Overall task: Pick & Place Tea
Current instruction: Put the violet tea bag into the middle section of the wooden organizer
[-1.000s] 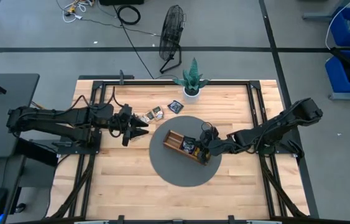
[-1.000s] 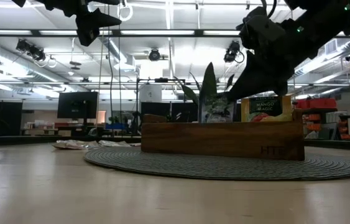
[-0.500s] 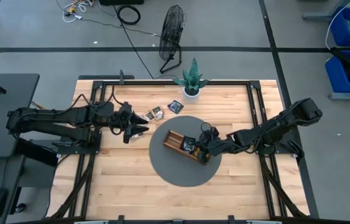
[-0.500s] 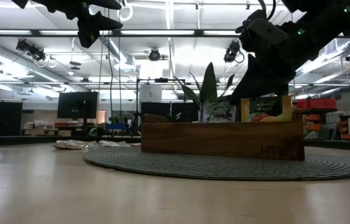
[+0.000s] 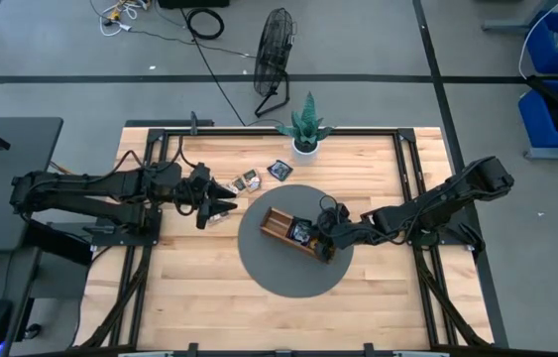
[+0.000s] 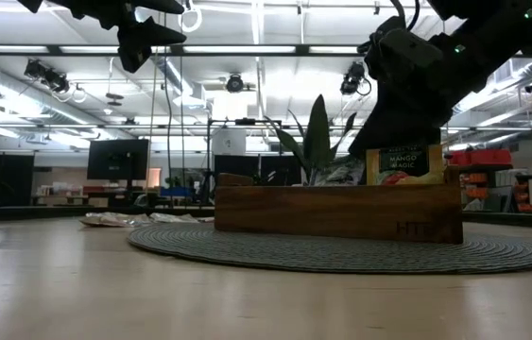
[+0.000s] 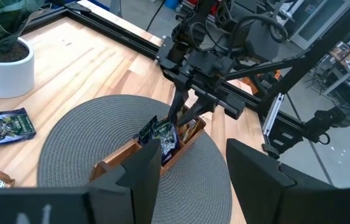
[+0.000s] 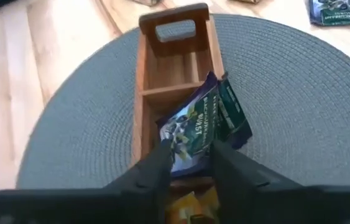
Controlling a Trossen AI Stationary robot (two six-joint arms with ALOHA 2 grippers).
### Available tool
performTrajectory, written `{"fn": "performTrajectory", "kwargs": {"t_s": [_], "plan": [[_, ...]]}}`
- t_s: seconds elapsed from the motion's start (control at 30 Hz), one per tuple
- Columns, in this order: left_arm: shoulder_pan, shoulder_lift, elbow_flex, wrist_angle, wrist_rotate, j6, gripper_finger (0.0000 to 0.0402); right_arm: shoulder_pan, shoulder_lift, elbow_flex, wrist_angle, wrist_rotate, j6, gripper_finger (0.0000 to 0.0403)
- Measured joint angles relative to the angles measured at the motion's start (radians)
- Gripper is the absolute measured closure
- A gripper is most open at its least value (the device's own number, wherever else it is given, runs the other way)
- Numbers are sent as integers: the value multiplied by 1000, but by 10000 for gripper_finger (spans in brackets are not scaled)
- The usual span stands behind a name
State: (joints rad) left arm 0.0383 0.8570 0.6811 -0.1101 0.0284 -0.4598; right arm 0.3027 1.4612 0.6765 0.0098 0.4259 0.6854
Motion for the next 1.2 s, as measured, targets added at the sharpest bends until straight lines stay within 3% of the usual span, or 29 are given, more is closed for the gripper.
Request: {"fn": "performTrajectory", "kwargs": {"t_s": [0.2, 0.43, 0.63, 0.9, 1.2], "plan": [[0, 0, 0, 0, 0, 0, 216, -3, -4, 35, 3, 14, -87, 239], [0, 0, 0, -2, 0, 0, 216, -34, -1, 44, -64, -17, -111, 241], [0, 0, 0, -46, -18, 1, 216, -38, -34, 45, -45, -26, -12, 255], [9, 0, 0, -23, -136, -5, 216, -58, -116, 45, -33, -54, 125, 267], [126, 75, 0, -37, -158, -136, 216, -57, -148, 46, -35, -79, 264, 268]]}}
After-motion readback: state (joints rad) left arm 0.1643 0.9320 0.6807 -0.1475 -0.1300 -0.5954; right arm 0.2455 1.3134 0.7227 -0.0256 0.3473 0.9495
